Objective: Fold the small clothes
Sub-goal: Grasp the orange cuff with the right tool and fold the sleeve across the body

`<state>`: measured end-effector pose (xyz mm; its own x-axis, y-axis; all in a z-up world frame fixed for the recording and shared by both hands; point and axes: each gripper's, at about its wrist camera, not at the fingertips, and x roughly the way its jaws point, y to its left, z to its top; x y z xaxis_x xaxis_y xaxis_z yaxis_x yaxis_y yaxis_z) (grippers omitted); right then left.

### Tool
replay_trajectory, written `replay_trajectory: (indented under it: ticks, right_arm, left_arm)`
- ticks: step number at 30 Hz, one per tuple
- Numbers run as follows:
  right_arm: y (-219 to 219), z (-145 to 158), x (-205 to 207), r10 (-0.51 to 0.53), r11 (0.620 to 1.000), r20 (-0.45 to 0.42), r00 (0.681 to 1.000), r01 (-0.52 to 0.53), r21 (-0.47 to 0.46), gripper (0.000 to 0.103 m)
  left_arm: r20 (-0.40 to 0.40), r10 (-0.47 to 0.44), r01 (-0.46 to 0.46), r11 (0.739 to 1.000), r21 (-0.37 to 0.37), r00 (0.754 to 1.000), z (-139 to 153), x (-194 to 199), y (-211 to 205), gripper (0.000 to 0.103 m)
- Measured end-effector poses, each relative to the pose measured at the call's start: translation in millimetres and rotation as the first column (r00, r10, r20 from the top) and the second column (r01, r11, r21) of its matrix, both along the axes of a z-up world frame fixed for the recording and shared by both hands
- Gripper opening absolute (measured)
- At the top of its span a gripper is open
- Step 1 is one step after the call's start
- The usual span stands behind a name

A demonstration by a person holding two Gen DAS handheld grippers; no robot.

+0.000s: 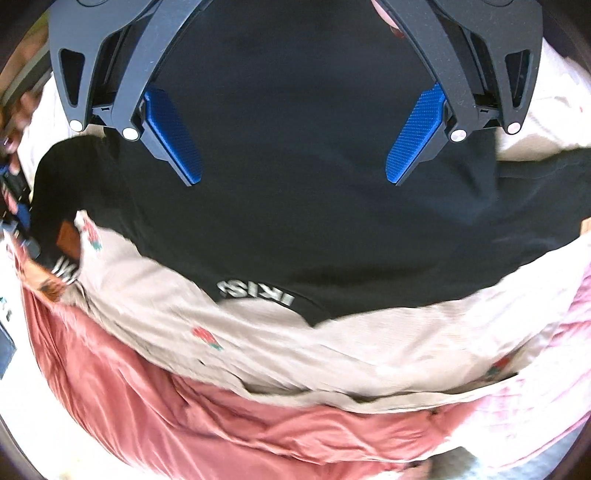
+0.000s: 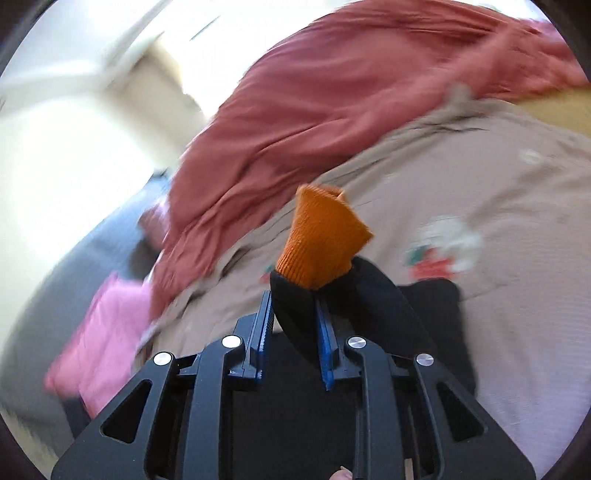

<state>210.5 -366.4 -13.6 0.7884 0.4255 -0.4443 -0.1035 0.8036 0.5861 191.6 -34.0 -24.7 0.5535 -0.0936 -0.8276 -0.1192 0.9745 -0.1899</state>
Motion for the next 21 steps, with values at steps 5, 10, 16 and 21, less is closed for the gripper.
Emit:
replay_trajectory:
  ticks: [5, 10, 16, 21]
  right_arm:
    - [63.0, -11.2, -1.6, 0.169, 0.98, -0.033, 0.985, -0.171, -0.099, 0.02]
    - [113.8, -32.1, -2.4, 0.317, 0.922, -0.125, 0.94, -0.336, -0.191, 0.021]
    - [84.2, -8.3, -4.1, 0.26, 0.939, -0.069, 0.963, -0.269, -0.213, 0.054]
    - [35.7, -11.6, 10.9, 0.064, 0.957, -0.153, 0.986, -0.104, -0.272, 0.055]
  left_arm:
    - [0.005, 0.052, -0.052, 0.999, -0.007, 0.999, 3.2, -8.6, 25.0, 0.094]
    - [-0.018, 0.084, -0.084, 0.996, -0.032, 0.996, -2.0, -13.6, 39.1, 0.094]
    - [-0.039, 0.061, -0.063, 0.996, -0.056, 0.997, -8.5, -14.8, 29.9, 0.094]
    - [-0.084, -0.027, 0.015, 0.99, -0.142, 0.996, -19.5, -2.6, -7.0, 0.094]
